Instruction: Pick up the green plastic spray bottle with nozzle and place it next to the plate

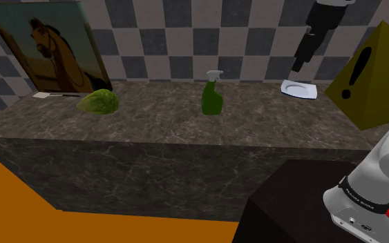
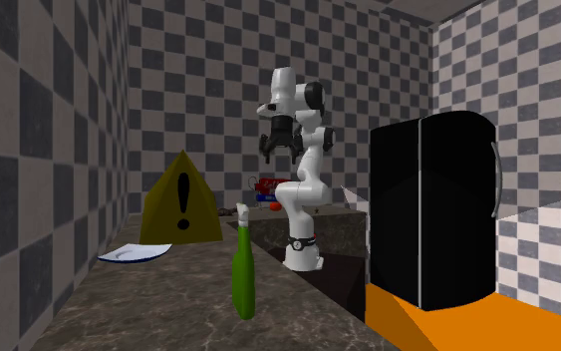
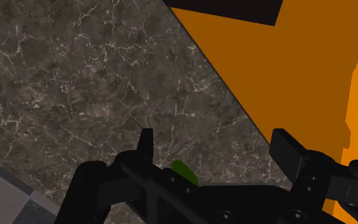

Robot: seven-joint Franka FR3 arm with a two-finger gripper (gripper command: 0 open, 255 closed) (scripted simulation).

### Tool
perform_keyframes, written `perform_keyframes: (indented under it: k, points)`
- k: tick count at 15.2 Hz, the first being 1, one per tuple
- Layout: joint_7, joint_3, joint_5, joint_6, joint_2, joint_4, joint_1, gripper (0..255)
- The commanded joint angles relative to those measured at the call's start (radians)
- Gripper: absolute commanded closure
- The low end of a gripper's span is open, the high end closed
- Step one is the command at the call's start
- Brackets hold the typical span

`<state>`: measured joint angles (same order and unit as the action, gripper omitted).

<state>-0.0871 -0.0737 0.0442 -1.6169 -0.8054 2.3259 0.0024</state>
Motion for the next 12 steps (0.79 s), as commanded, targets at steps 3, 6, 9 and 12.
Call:
perform_keyframes:
  k: [3,6,9,12]
  points:
    - [-0.063,0.032,-0.001,-0.091,0.02,0.045,0.011,0]
    - [-0.16,0.08,0.002,-0.228,0.068,0.096,0.03,0]
    - [-0.262,0.129,0.016,-0.362,0.135,0.127,0.053,0]
    - [-0.37,0.18,0.043,-0.491,0.22,0.139,0.085,0]
